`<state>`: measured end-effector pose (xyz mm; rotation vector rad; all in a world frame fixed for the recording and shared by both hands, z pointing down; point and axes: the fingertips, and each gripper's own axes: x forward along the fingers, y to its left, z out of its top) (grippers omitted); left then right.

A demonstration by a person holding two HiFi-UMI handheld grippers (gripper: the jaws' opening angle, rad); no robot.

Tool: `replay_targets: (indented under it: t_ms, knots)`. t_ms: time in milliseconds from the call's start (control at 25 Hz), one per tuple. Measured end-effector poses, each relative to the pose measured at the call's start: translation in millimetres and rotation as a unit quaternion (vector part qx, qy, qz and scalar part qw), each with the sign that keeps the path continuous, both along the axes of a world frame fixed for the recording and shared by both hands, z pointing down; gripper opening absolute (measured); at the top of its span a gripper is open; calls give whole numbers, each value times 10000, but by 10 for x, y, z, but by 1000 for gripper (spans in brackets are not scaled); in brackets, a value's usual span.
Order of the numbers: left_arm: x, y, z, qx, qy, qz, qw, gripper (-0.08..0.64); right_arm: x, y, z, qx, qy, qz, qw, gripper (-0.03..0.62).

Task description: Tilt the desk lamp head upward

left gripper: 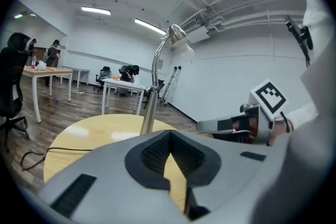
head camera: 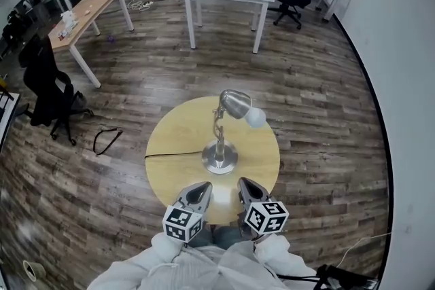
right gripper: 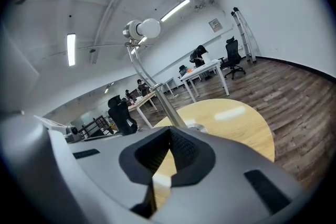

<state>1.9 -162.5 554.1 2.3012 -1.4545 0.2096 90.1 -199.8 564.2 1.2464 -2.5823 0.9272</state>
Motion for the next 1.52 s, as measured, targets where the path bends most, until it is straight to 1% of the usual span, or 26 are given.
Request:
replay_targets:
  t_ms: [120, 320, 520, 760, 840, 960, 1040, 1280, 1440, 1520]
  knots:
    - [-8, 20, -71, 14, 23, -8, 10000, 2, 16, 97, -21, 10, 121, 18, 9999, 12]
    - [67, 179, -200, 111, -38, 179, 9998, 2, 14, 358, -82, 85, 296, 48, 9995, 12]
    - [22, 501, -295, 194, 0, 298, 9994, 2, -18, 691, -72, 51, 309, 337, 9989, 12]
    - [-253, 1141, -257, 114, 67, 467, 9988, 2, -348, 1338, -41, -49, 241, 460, 9986, 12]
    - [-322, 1338, -189, 17, 95, 536, 9985, 2, -374, 1540, -6, -78, 301, 632, 9975, 12]
    - [-390, 1585, -109, -134, 172, 625, 9978, 2, -313, 1807, 47, -175, 406, 1040, 9936, 12]
    - [-409, 1701, -139, -124, 230, 655, 9975, 2, -285, 1952, 9, -186, 379, 1186, 9920, 12]
    - [-300, 1853, -318, 129, 292, 707, 9970, 2, -121, 2142, -215, 113, 470, 1462, 9881, 12]
    - [-227, 1912, -424, 185, 374, 742, 9964, 2, -86, 2176, -309, 203, 472, 1493, 9875, 12]
    - [-215, 1930, -441, 219, 346, 756, 9963, 2, -100, 2195, -341, 272, 449, 1482, 9876, 12]
